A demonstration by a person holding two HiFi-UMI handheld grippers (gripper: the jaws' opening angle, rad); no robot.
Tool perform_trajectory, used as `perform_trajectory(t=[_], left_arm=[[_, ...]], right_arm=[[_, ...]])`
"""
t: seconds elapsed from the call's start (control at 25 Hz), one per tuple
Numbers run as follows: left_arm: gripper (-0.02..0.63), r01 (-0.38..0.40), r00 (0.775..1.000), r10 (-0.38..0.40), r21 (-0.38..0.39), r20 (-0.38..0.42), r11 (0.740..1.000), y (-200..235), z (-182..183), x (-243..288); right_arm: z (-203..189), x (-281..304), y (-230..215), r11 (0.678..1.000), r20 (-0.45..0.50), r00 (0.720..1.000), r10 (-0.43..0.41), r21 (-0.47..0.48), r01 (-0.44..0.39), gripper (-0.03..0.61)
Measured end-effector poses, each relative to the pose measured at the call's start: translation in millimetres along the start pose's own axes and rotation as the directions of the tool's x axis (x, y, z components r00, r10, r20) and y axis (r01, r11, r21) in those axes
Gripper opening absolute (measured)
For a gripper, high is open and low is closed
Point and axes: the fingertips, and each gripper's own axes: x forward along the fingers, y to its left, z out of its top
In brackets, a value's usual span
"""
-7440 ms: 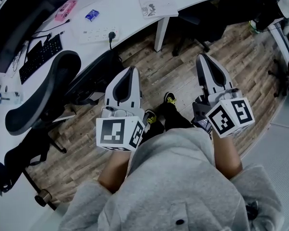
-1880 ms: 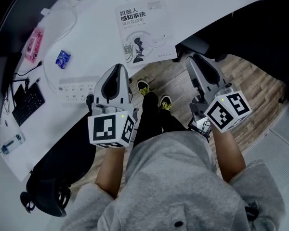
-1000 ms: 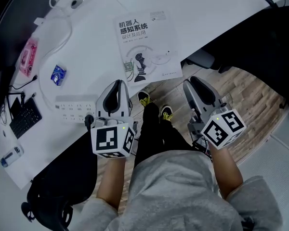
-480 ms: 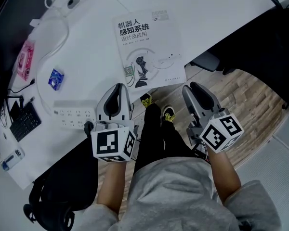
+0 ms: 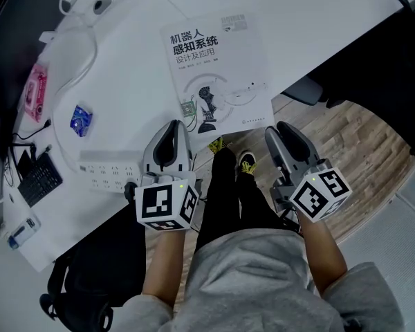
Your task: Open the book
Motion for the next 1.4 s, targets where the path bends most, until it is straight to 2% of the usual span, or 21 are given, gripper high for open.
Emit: perform_trajectory(t=[0.36,0.56,0.72,1.0,1.2,1.4], left_arm=[[0.011,-0.027,0.999,0.025,-0.055,-0.043,0.998,12.5,-6.8,16.3],[0.011,-0.026,0.998,0.025,-0.004,-0.065,1.0,9.7,-7.2,23.6],[0.012,-0.018,0.997,0.017,-0.016,-0.08,1.0,6.8,-5.9,29.5],[0.011,0.006,0.993,-0.005,0.012,-0.119,1.0,-6.5,-4.7,41.9],[0.011,-0.008,0.99,0.008,0.0,-0.141,1.0,-0.3,-6.0,38.3],[0.023,-0.057,0.983,0.053,-0.015,-0.175,0.998,23.2,-13.1,32.5]], right_arm=[[-6.1,9.9,-3.6,0.999,-0.004,1.0,-0.011,0.044,0.011,0.133],[-9.2,12.3,-3.1,0.998,-0.011,1.0,-0.003,0.067,0.004,0.137],[-11.1,16.4,-5.9,0.998,-0.032,0.999,-0.009,0.065,0.011,0.137],[-6.3,16.6,-3.9,0.999,-0.033,0.999,-0.015,0.033,0.016,0.137],[0.1,15.9,4.3,0.999,-0.028,0.999,0.023,0.034,-0.022,0.137],[-0.9,16.8,3.1,0.998,-0.035,0.999,0.039,0.052,-0.038,0.137]])
